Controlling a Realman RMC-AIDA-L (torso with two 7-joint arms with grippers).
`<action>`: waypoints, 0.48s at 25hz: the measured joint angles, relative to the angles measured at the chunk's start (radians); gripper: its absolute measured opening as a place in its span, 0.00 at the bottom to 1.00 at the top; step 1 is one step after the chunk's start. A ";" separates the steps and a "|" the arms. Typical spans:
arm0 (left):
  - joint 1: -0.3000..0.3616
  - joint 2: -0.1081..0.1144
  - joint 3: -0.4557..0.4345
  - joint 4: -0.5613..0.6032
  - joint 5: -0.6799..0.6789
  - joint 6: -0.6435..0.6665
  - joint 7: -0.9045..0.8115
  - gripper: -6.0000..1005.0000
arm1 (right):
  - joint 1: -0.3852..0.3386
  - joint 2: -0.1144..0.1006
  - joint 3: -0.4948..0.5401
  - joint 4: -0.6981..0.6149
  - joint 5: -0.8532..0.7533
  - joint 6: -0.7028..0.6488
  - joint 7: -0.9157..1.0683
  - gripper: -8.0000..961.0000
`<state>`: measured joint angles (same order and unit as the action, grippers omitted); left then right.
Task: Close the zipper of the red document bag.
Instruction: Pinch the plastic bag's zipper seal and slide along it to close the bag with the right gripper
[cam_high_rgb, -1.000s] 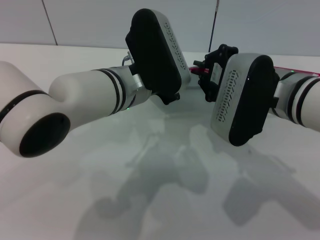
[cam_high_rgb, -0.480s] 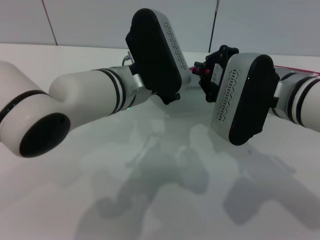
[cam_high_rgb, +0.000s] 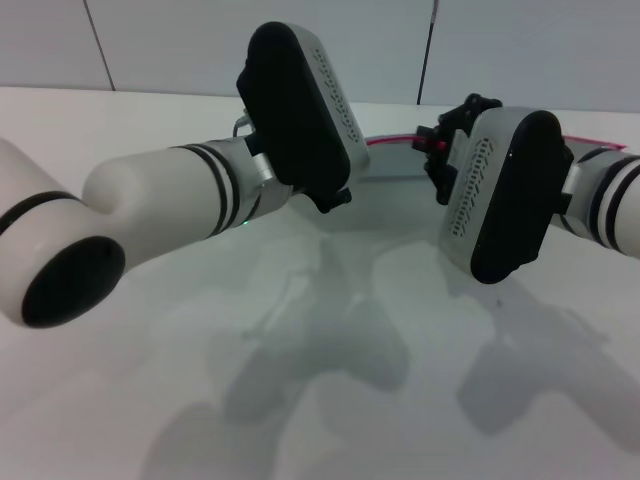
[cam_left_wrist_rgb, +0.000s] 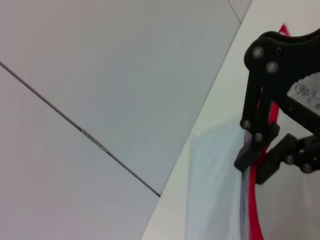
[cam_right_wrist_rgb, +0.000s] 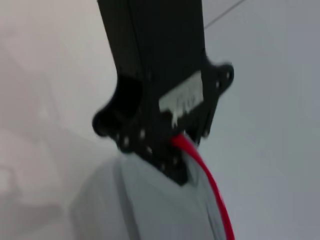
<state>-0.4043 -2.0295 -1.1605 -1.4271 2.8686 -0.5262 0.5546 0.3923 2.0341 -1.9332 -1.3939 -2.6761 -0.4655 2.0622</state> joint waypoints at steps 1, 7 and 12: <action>0.008 0.000 -0.001 -0.008 0.000 0.000 0.001 0.15 | 0.001 0.000 0.001 0.005 -0.020 0.000 0.022 0.08; 0.070 0.003 -0.013 -0.086 0.000 -0.011 0.005 0.15 | -0.002 -0.001 0.031 0.028 -0.072 0.001 0.075 0.09; 0.119 0.003 -0.022 -0.140 0.001 -0.024 0.007 0.16 | -0.003 0.000 0.098 0.054 -0.068 0.001 0.082 0.09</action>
<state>-0.2850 -2.0267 -1.1829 -1.5673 2.8692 -0.5500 0.5614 0.3896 2.0341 -1.8351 -1.3399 -2.7443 -0.4646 2.1444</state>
